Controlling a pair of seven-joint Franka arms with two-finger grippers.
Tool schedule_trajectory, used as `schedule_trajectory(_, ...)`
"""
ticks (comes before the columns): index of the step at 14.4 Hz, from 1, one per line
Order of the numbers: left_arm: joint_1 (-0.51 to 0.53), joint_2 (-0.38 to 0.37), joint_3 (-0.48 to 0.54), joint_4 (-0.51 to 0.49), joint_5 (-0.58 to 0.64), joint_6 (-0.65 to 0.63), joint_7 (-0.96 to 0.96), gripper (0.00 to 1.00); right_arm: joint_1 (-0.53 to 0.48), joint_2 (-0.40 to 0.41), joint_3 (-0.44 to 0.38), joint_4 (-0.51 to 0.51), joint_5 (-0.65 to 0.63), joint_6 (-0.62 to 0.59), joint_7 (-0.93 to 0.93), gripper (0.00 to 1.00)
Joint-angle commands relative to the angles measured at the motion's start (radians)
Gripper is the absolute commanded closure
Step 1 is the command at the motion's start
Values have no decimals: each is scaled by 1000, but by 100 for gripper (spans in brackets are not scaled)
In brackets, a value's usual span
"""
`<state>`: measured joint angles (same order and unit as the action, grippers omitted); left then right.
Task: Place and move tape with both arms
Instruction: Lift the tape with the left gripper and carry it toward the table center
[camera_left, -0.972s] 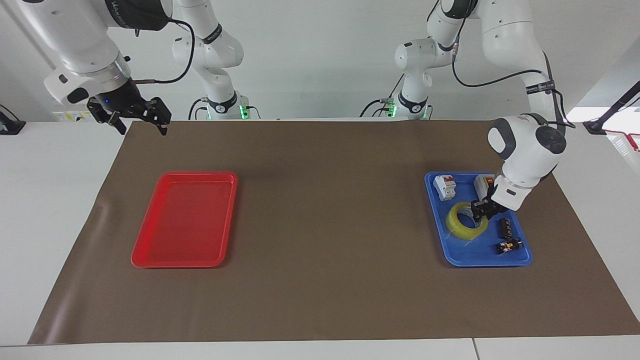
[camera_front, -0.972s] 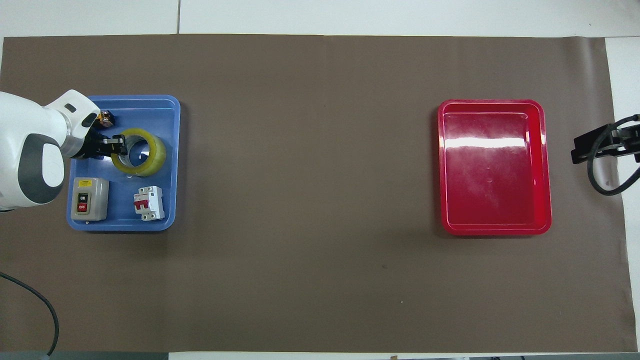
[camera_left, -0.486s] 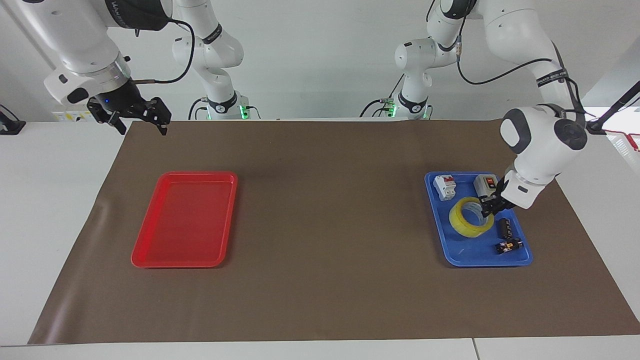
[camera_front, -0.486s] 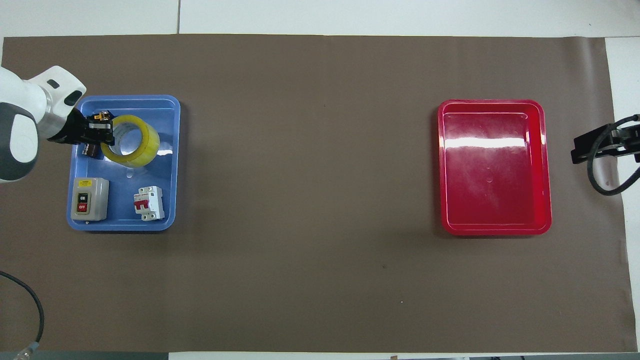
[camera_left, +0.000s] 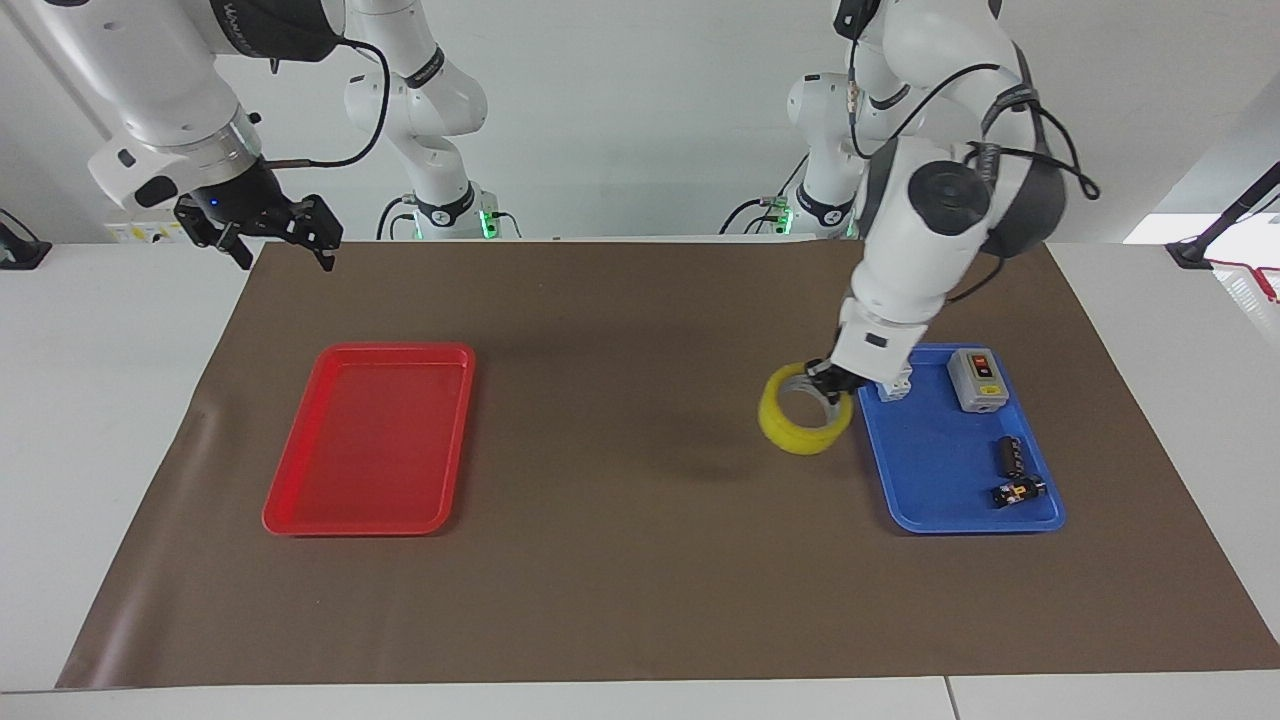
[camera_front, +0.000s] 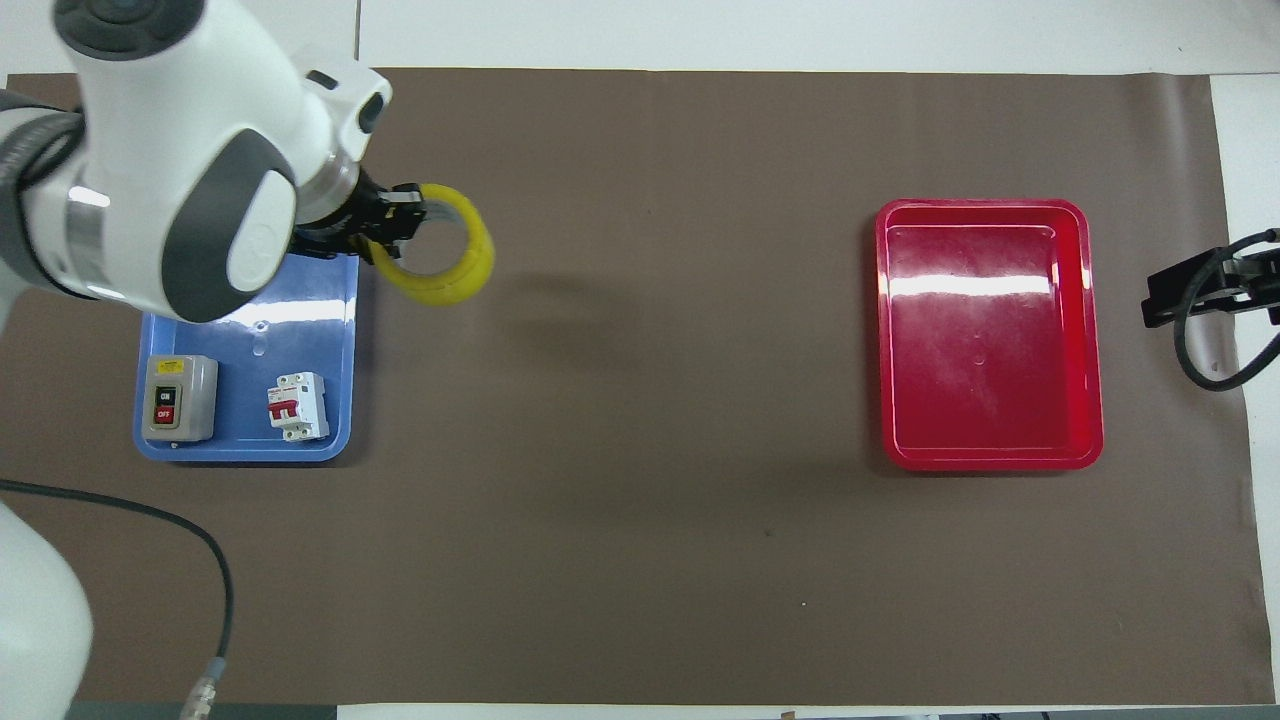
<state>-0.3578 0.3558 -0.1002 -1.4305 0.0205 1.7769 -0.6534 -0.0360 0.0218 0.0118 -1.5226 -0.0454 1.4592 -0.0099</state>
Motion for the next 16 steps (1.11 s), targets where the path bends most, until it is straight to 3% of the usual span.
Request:
schedule_trajectory(1, -94, 34, 20, -10, -27, 62, -95, 100, -11, -36, 4, -83, 18, 88, -13, 0)
schedule_trajectory(5, -188, 98, 22, -100, -22, 195, -199, 100, -13, -36, 4, -85, 18, 96, -13, 0)
schedule_trajectory(9, -196, 121, 22, -157, -4, 282, -255, 100, 1, -37, 5, -82, 18, 79, -21, 0)
schedule_trajectory(10, -194, 121, 22, -156, -4, 280, -255, 89, 7, -40, 14, -79, 16, 78, -19, 0)
schedule_trajectory(11, -194, 121, 22, -153, -4, 280, -255, 37, 14, -43, 16, -77, 19, 78, -24, 0)
schedule_trajectory(12, -193, 120, 22, -148, -4, 274, -255, 0, 22, -43, 23, -82, 24, 82, -31, 0)
schedule_trajectory(14, -179, 91, 27, -145, 7, 259, -252, 0, 60, -52, 27, -128, 42, 99, -29, 0)
schedule_trajectory(16, -144, 2, 54, -145, 13, 196, -241, 0, 120, -17, 28, -190, 117, 227, 0, 0)
